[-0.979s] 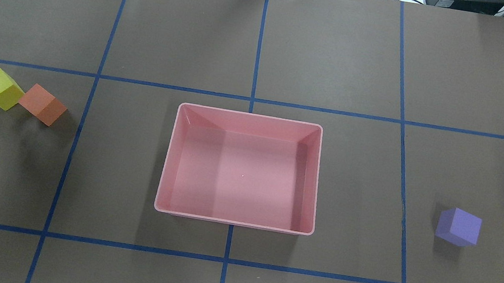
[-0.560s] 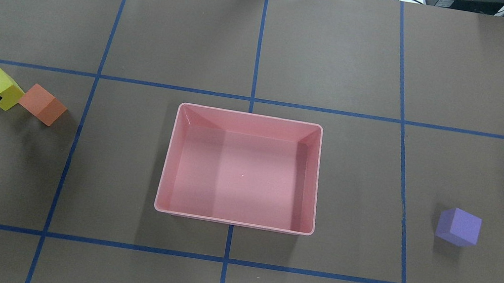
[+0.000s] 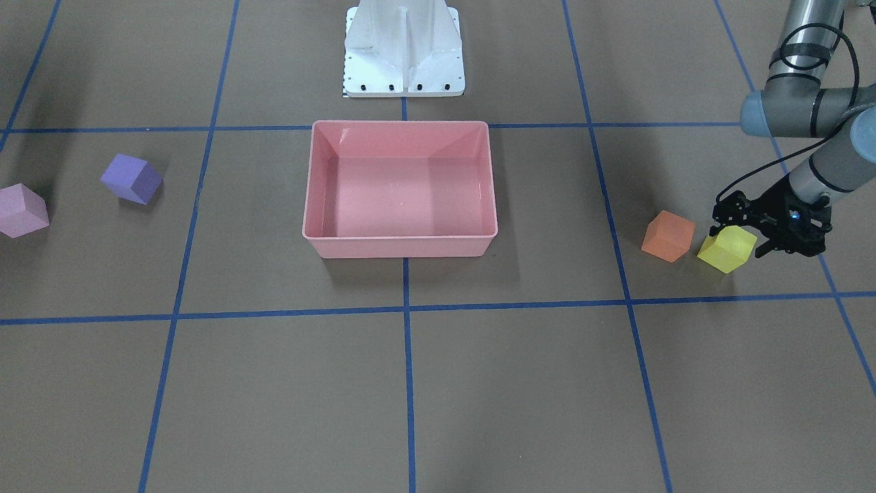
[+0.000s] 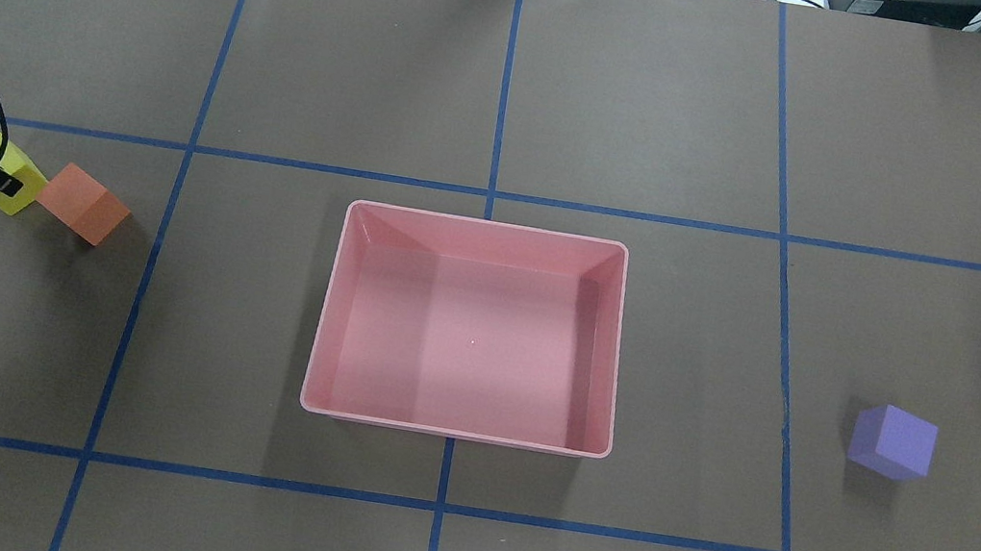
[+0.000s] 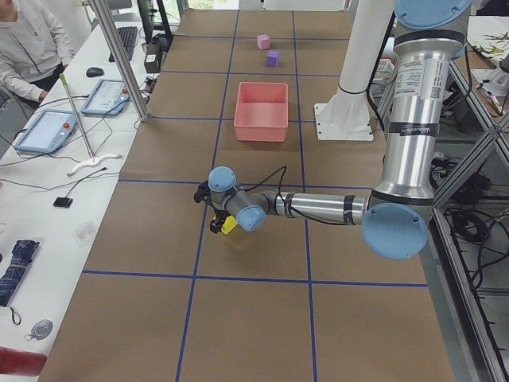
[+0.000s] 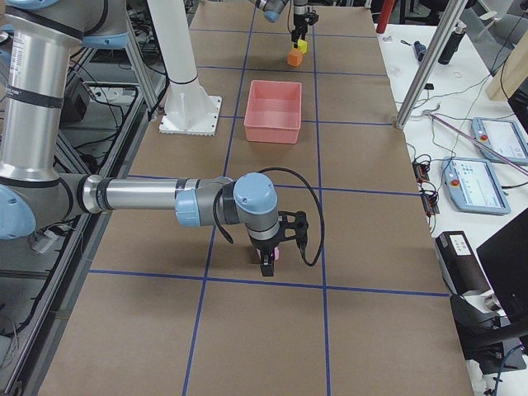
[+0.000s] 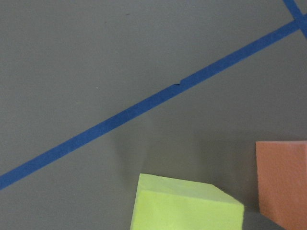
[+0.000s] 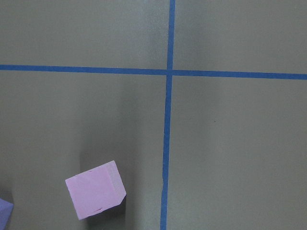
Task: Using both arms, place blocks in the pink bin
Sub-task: 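Lower the left gripper onto the yellow cube and close it, then carry the yellow cube with the left gripper into the pink bin and release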
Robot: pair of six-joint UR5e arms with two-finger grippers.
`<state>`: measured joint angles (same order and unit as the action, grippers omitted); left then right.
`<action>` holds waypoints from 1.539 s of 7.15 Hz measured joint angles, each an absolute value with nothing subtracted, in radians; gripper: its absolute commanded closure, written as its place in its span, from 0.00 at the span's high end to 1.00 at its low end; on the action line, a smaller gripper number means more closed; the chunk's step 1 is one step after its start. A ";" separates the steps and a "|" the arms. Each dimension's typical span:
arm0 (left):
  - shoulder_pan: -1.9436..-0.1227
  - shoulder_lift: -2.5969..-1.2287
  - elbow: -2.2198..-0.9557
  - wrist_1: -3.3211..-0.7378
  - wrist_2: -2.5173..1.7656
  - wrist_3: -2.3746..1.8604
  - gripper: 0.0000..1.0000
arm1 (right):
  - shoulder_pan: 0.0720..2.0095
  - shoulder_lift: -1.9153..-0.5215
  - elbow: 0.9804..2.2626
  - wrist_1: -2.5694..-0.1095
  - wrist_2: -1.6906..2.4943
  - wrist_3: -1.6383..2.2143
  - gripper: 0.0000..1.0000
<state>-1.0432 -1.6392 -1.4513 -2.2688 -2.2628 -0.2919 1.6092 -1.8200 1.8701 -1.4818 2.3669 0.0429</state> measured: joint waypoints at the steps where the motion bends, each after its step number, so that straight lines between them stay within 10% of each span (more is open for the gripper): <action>1: -1.040 -1.641 -1.452 -2.269 -2.263 -0.292 0.41 | 1.609 -1.820 1.868 -1.482 2.367 0.043 1.00; 8: -1.135 -1.775 -1.699 -2.016 -2.401 -0.520 0.44 | 1.603 -1.820 1.867 -1.480 2.374 0.051 1.00; 11: -0.841 -1.925 -1.834 -1.974 -2.209 -1.011 0.47 | 1.590 -1.819 1.867 -1.479 2.376 0.054 1.00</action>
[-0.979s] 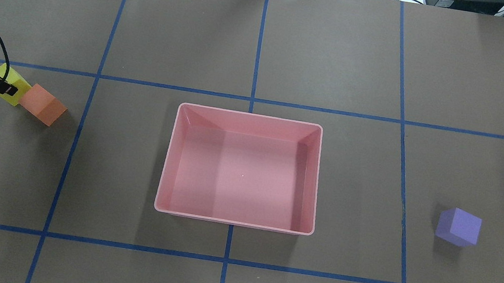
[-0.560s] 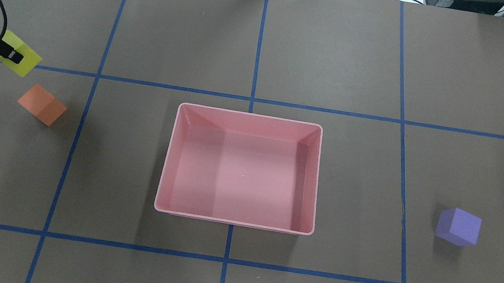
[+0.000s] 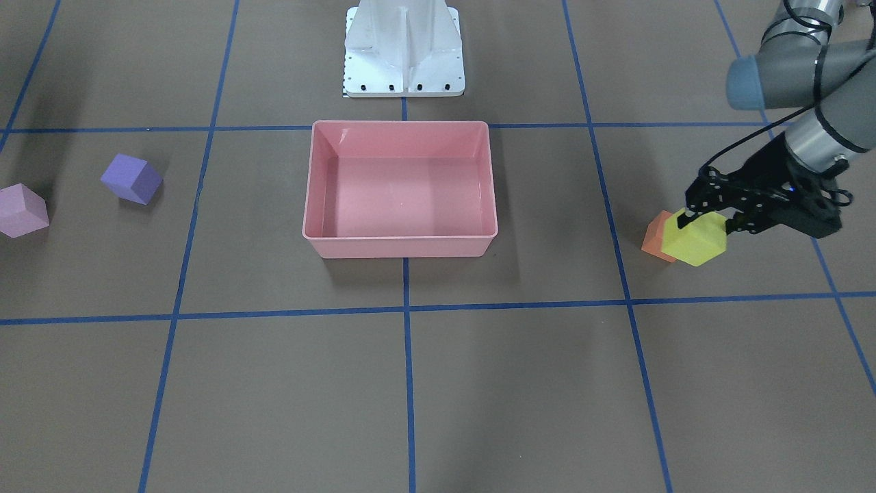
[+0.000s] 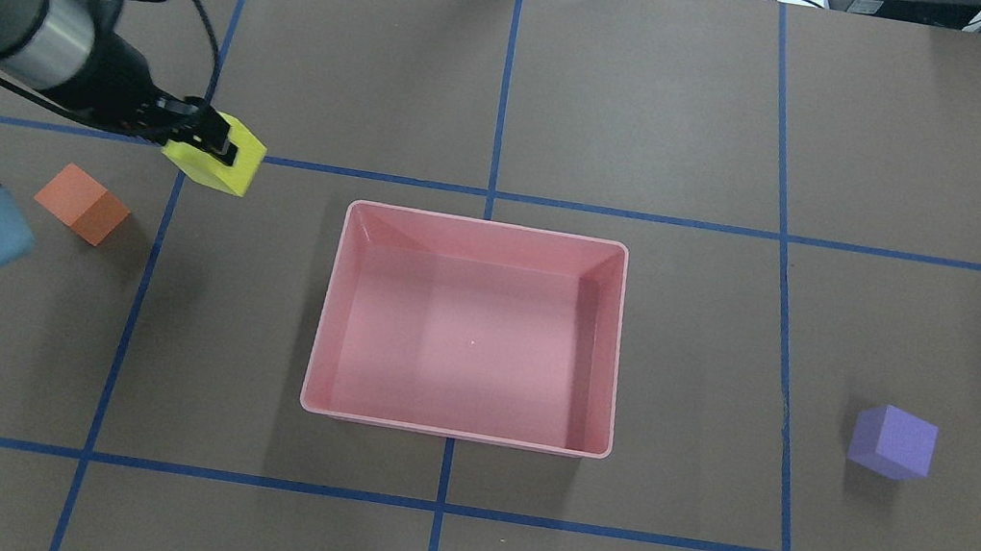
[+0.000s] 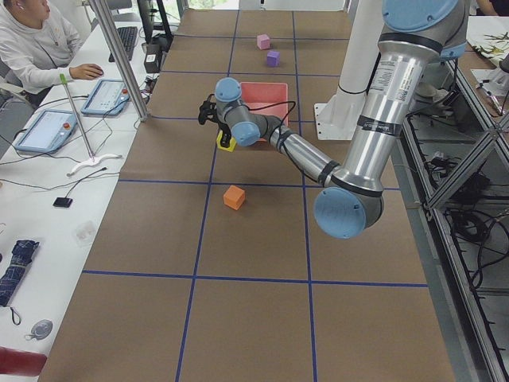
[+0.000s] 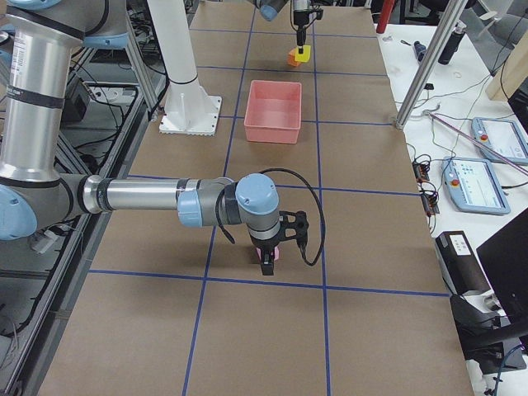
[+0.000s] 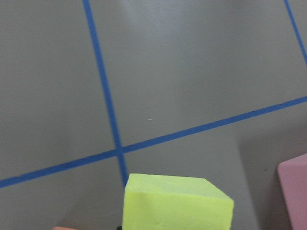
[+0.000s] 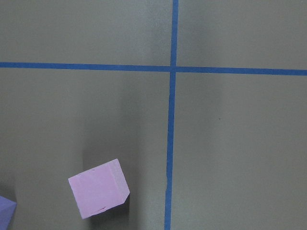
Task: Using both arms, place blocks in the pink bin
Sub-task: 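Carry the yellow cube with the left gripper into the pink bin and release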
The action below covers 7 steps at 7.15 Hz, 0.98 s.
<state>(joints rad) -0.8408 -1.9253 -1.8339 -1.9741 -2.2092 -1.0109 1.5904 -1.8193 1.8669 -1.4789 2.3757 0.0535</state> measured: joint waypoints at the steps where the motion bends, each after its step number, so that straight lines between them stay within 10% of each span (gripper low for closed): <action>1: -0.743 -2.002 -1.840 -1.938 -2.145 -1.126 0.60 | 1.588 -1.819 1.867 -1.479 2.376 0.054 1.00; 3: -0.587 -2.097 -1.835 -1.859 -1.996 -1.203 0.99 | 1.581 -1.819 1.867 -1.479 2.375 0.054 1.00; 7: -0.528 -2.128 -1.852 -1.839 -1.939 -1.261 1.00 | 1.553 -1.817 1.868 -1.469 2.391 0.062 1.00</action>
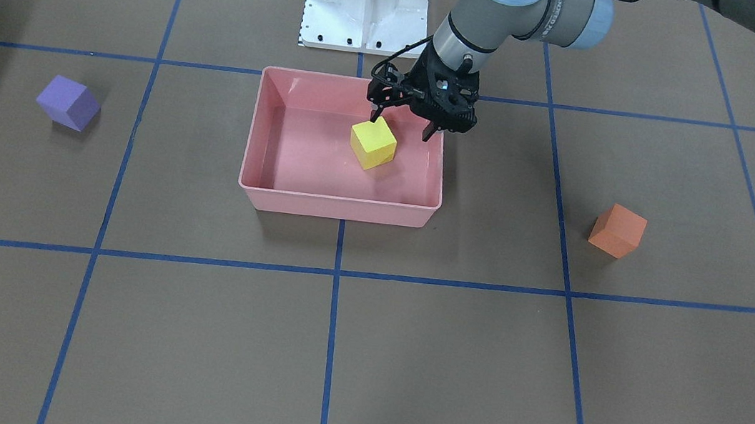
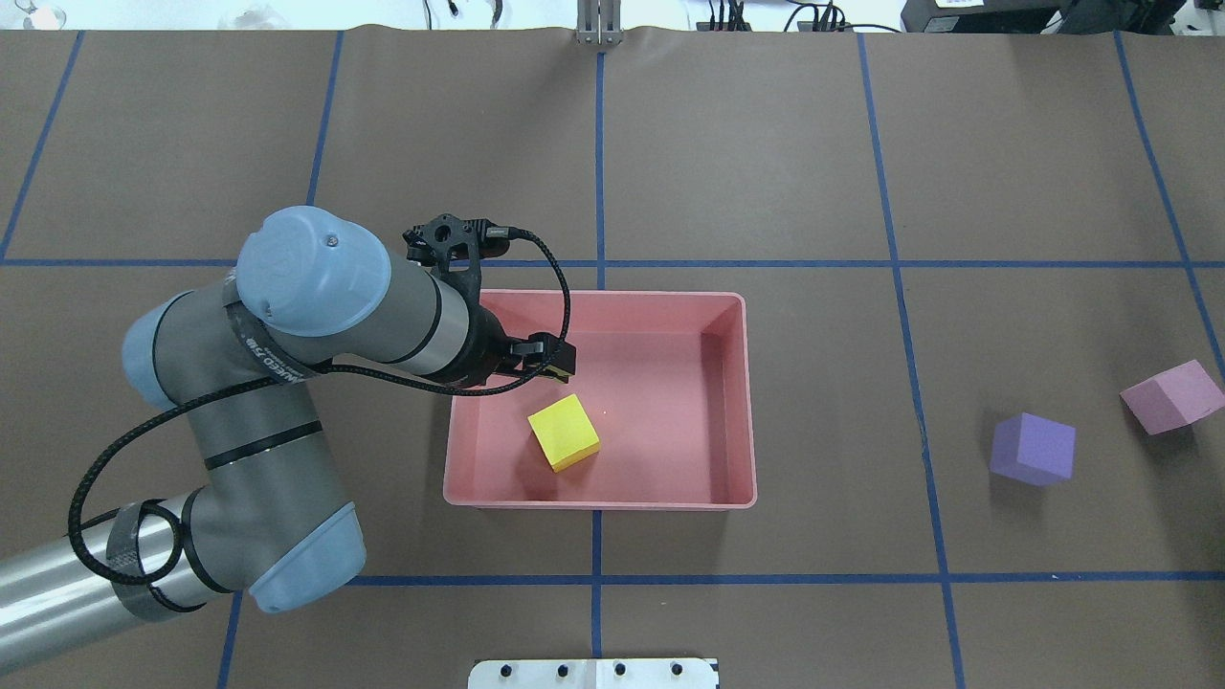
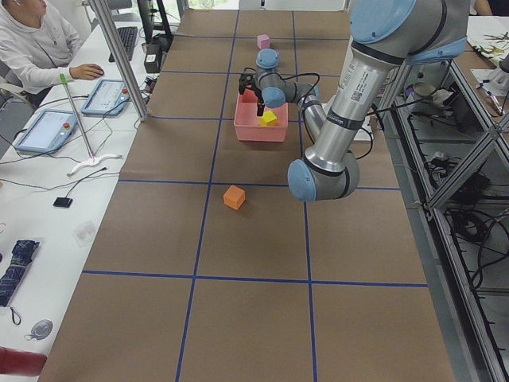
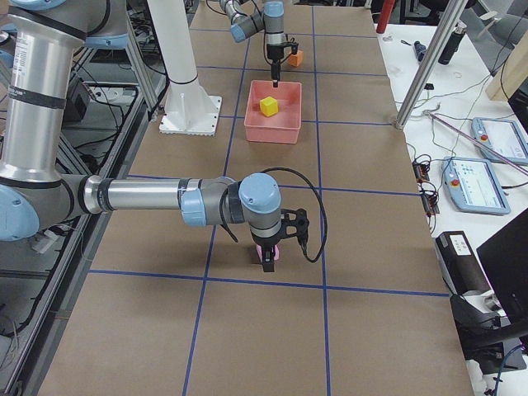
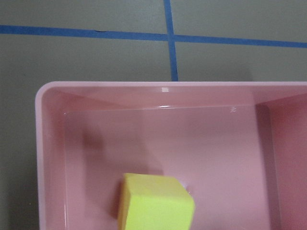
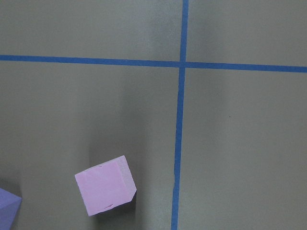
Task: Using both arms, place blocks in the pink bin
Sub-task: 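Carry the yellow cube with the left gripper into the pink bin and release, then withdraw the left gripper while the right gripper grasps the light pink cube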
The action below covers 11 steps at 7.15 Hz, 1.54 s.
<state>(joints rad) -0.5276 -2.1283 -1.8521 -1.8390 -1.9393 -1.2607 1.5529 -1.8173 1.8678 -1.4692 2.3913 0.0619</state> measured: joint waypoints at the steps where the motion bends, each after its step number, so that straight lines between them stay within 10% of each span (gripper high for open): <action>1: -0.531 -2.118 -1.878 -1.835 -1.942 -1.264 1.00 | 1.525 -1.817 1.868 -1.437 2.392 0.098 1.00; 11: -0.534 -2.095 -1.917 -1.816 -1.956 -1.261 1.00 | 1.143 -1.832 1.692 -0.918 2.238 0.371 1.00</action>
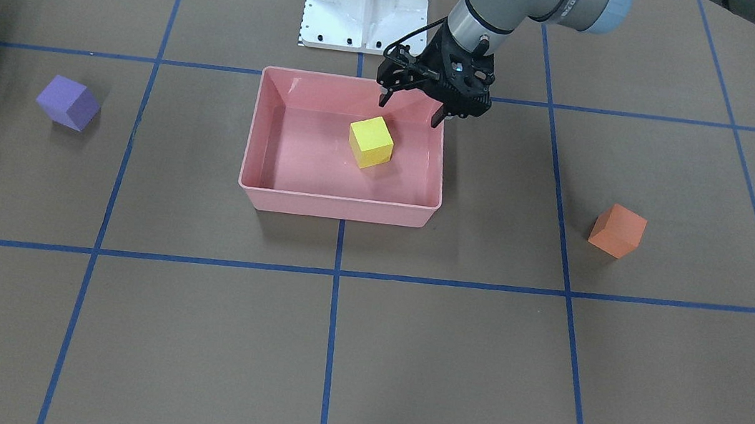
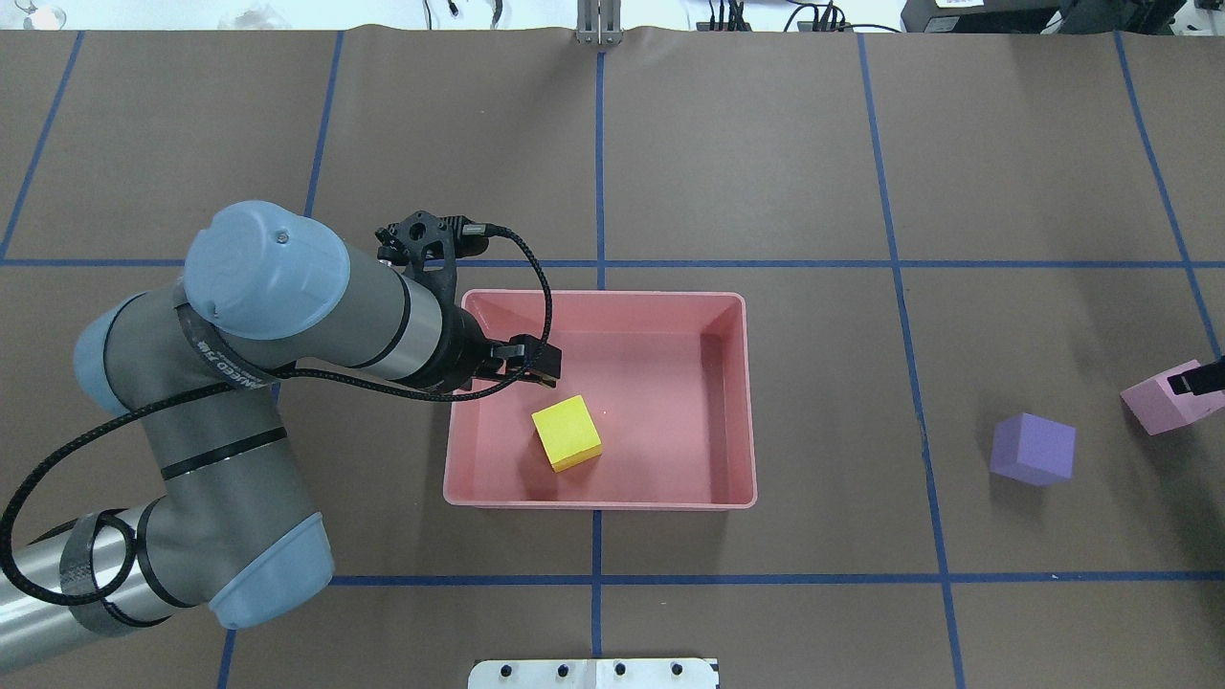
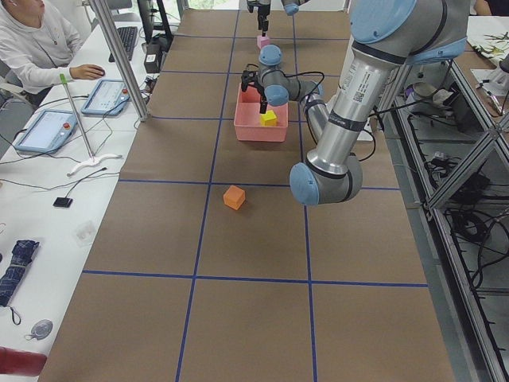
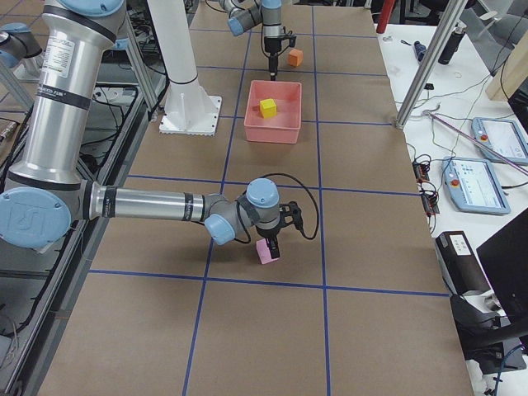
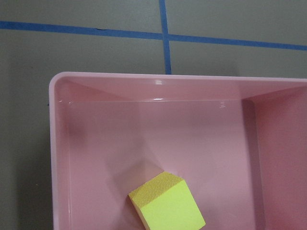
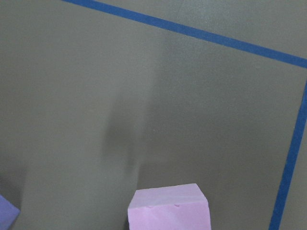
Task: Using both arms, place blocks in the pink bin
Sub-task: 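Withdraw the left gripper while the right gripper grasps the light pink cube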
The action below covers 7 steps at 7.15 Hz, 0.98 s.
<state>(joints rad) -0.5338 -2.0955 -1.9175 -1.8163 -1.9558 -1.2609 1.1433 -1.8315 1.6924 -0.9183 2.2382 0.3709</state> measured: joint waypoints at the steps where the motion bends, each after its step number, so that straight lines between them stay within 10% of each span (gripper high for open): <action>1: -0.534 -2.095 -1.917 -1.816 -1.956 -1.261 1.00 | 1.132 -1.831 1.679 -0.915 2.230 0.375 1.00; 6: -0.533 -2.094 -1.917 -1.818 -1.956 -1.259 1.00 | 1.059 -1.826 1.648 -0.915 2.190 0.398 0.99; 7: -0.533 -2.093 -1.917 -1.818 -1.956 -1.258 1.00 | 1.046 -1.825 1.642 -0.915 2.185 0.398 0.55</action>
